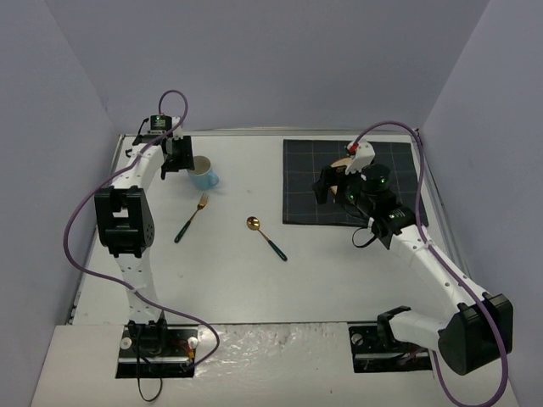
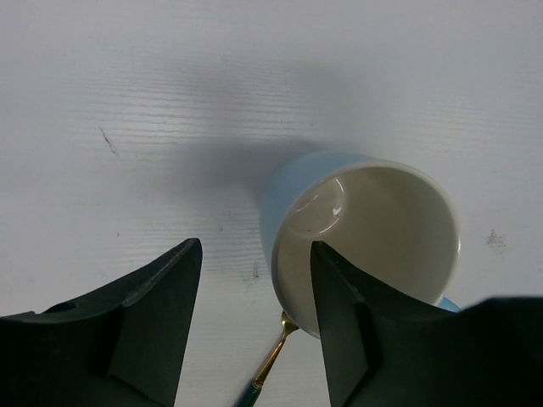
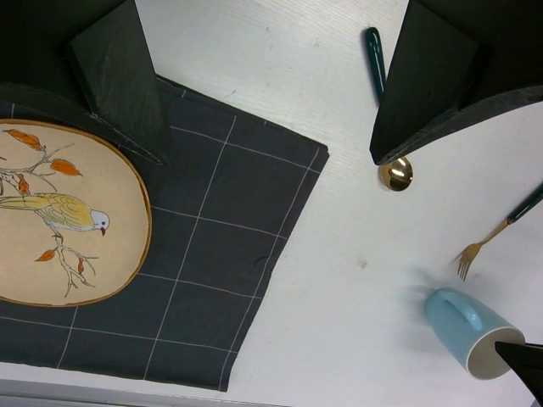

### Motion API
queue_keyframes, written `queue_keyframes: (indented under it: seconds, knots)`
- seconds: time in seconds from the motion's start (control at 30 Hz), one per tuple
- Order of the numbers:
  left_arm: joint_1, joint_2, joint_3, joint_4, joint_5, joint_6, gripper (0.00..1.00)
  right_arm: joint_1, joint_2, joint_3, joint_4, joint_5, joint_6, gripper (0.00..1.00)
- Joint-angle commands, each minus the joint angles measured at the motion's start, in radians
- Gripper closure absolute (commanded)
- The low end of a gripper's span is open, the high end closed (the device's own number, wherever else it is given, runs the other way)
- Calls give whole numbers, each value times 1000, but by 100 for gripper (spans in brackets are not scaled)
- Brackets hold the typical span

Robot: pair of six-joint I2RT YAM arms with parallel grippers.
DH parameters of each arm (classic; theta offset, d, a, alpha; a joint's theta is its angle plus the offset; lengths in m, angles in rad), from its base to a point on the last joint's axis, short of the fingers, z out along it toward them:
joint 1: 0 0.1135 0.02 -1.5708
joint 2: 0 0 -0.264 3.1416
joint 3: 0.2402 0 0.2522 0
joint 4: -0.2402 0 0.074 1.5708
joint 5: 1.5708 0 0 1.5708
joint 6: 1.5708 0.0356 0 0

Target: Set the dinner table for one person

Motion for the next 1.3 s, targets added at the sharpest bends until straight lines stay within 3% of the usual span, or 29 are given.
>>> queue_keyframes:
  seconds: [0.0, 0.27, 0.5, 0.77, 1.03, 1.27]
  knots:
    - [2, -14, 56, 57, 37, 3, 53, 16, -27, 7, 62, -12, -21, 0]
    - [2, 12, 79, 44, 52, 14, 63, 20, -22, 7, 53, -2, -31, 0]
    - [2, 7, 106, 45, 66, 6, 98, 39, -7, 19, 50, 25, -46, 0]
    - [-27, -80, 119, 8, 53, -35, 100, 151, 51, 77, 47, 84, -130, 0]
    - [-208, -225, 75, -74, -98, -84, 100, 292, 211, 219, 40, 94, -221, 1]
    - [-308, -310, 40, -117, -133, -152, 100, 342, 337, 322, 67, 62, -254, 8]
